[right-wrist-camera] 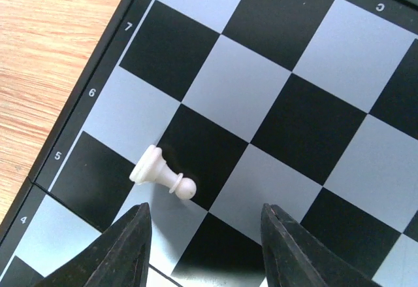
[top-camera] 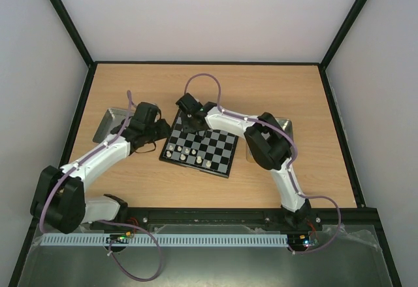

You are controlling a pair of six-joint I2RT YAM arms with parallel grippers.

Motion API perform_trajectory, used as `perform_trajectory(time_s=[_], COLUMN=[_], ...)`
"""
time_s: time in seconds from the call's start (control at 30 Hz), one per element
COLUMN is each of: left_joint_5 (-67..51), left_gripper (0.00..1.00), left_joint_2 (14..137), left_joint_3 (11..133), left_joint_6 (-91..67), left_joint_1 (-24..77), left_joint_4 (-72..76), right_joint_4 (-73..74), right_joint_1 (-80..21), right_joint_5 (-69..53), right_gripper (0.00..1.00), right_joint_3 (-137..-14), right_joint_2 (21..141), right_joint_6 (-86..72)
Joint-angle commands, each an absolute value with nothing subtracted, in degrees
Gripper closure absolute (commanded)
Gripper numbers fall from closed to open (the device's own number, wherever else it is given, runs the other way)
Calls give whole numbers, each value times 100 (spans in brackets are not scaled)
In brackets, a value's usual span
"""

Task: Set up the chess pieces on the board
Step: Pick up the chess piece from the chessboard.

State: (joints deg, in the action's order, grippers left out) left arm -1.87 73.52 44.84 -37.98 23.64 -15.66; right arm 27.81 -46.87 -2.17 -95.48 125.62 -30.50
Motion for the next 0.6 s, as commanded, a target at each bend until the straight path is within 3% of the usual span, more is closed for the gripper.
perform_trajectory(time_s=[0.0,0.57], left_joint_5=[-73,-48], left_gripper=[60,58], left_joint_2=[7110,6855], left_joint_3=[4382,4273], left_joint_6=[-3904,-4010], left_joint_1=[2258,2057], left_joint_4=[-1521,-1530], right_joint_4=[3066,3607], right_joint_1=[-4776,-4799], right_joint_5=[22,166], right_gripper=[55,58], right_joint_3=[-9758,-10679], right_joint_2=[12586,13291], right_joint_6=[-2816,-2287])
